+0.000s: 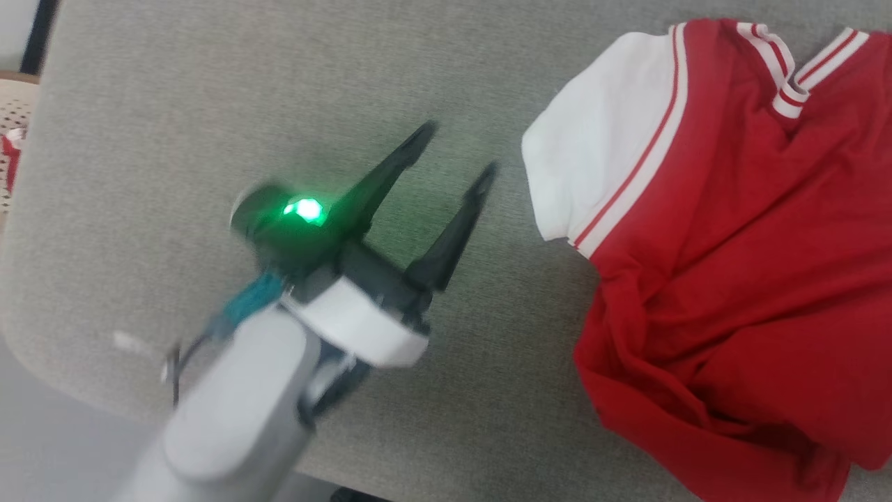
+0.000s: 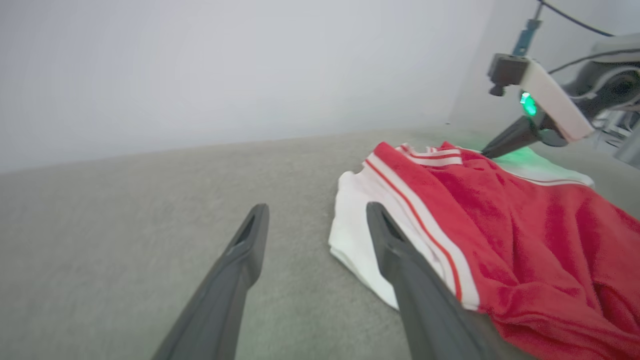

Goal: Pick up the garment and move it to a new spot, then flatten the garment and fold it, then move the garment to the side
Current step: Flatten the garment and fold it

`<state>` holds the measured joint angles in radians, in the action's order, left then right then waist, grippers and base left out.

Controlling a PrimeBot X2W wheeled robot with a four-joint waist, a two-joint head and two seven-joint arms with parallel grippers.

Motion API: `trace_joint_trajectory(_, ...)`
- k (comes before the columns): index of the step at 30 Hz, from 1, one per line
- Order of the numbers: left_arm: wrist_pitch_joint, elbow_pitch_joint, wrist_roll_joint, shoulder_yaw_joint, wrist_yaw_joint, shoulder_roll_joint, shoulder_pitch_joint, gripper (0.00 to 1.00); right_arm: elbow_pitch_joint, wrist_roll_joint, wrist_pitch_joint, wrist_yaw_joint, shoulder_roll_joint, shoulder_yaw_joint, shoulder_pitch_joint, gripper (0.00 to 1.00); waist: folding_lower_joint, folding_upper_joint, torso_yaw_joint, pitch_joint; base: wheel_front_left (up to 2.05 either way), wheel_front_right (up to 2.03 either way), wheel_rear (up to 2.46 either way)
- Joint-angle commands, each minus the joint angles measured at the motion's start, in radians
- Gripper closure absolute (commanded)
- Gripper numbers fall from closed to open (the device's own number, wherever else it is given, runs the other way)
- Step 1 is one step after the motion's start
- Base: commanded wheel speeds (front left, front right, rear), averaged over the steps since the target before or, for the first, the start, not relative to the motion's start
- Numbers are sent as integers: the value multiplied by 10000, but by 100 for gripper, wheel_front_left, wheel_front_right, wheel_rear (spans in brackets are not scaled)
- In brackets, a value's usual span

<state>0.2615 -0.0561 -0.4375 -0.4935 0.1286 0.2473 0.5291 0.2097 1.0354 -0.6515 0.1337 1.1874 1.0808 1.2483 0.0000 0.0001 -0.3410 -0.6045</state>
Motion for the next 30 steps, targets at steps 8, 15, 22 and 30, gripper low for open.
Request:
trace_joint_trajectory(8, -2438, -1270, -2269, -3481, 21, 1162, 5134, 0, 622, 86, 89, -91, -337, 1185, 518, 100, 0, -1, 408, -480, 0, 0, 0)
trace_joint_trajectory(15, -4595, -3102, -4986, -5938, 21, 1033, 8316, 0, 661, 198, 135, -113, -495, 1754, 1249, 100, 0, -1, 697, -919, 0, 0, 0)
trace_joint_trajectory(22, -6122, -4225, -7123, -7480, 23, 749, 9667, 0, 765, 363, 192, -121, -721, 2121, 1624, 100, 0, -1, 1030, -1233, 0, 0, 0)
trace_joint_trajectory(30, -7538, -3872, -8586, -7908, 28, 818, 10136, 63, 971, 449, 330, -121, -1068, 2302, 1744, 100, 0, -1, 1353, -1282, 0, 0, 0)
